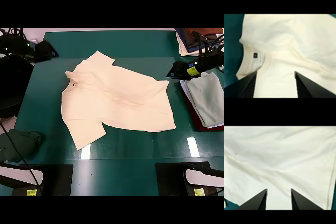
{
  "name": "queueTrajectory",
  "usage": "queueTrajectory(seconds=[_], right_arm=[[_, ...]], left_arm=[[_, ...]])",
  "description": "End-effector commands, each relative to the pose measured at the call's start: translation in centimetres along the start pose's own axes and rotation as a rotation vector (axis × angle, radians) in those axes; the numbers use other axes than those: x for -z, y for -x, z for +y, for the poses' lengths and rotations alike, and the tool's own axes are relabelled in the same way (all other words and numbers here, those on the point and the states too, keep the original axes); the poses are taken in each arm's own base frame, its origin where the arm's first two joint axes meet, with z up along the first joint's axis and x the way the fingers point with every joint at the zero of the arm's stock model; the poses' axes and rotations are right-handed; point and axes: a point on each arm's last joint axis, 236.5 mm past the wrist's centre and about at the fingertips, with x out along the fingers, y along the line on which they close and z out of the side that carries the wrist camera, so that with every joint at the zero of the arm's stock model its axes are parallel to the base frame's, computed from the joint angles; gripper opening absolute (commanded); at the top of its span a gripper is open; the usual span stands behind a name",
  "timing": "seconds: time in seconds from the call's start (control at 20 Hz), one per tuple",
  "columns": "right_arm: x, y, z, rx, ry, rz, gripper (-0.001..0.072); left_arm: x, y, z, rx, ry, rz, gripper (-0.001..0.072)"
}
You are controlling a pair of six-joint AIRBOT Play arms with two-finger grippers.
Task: Fold the shirts.
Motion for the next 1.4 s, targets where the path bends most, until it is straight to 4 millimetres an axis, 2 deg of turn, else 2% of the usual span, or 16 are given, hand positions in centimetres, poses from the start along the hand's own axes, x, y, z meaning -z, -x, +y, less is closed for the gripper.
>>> queueTrajectory(seconds=[0.0, 0.1, 0.25, 0.35, 0.4, 0.55, 0.7, 0.8, 0.95, 1.0, 1.05, 1.2, 1.35], right_arm=[[1.6, 0.3, 0.9, -0.06, 0.034, 0.071, 0.0338], [1.7, 1.1, 2.4, -0.067, 0.078, 0.051, 0.0338], [2.0, 1.8, 4.8, -0.083, 0.136, 0.025, 0.0338], [2.4, 1.8, 5.9, -0.093, 0.163, 0.028, 0.0338], [2.6, 1.7, 6.4, -0.097, 0.174, 0.034, 0.0338], [2.4, 1.5, 6.9, -0.104, 0.184, 0.025, 0.0337], [2.4, 1.5, 6.9, -0.103, 0.184, 0.025, 0.0335], [2.4, 1.5, 6.9, -0.103, 0.184, 0.025, 0.0334], [2.6, 1.6, 6.5, -0.097, 0.177, 0.036, 0.0334], [3.0, 1.7, 6.0, -0.092, 0.169, 0.053, 0.0334], [3.5, 1.9, 5.1, -0.08, 0.164, 0.08, 0.0334], [6.9, 1.7, 0.8, -0.054, 0.041, 0.15, 0.0334], [13.8, 0.1, -6.2, 0.027, -0.181, 0.215, 0.0334]], left_arm=[[6.0, 1.1, 4.5, -0.132, 0.037, 0.156, 0.0542], [11.0, 0.0, 5.5, -0.142, 0.091, 0.21, 0.0542], [20.1, -2.9, 6.7, -0.146, 0.188, 0.302, 0.0542], [24.2, -4.9, 7.0, -0.131, 0.257, 0.339, 0.0542], [25.5, -5.6, 6.9, -0.115, 0.291, 0.347, 0.0542], [26.8, -7.0, 5.7, -0.05, 0.365, 0.333, 0.0542], [27.6, -7.7, 5.4, -0.029, 0.414, 0.322, 0.0541], [27.5, -8.1, 4.9, -0.008, 0.446, 0.305, 0.0541], [26.9, -8.6, 3.1, 0.043, 0.421, 0.289, 0.0537], [27.0, -8.8, 2.4, 0.054, 0.408, 0.293, 0.0332], [26.9, -8.8, 1.9, 0.069, 0.387, 0.292, 0.0046], [26.0, -7.8, 0.5, 0.111, 0.326, 0.319, 0.0029], [24.2, -6.6, -0.8, 0.155, 0.246, 0.319, 0.0029]])
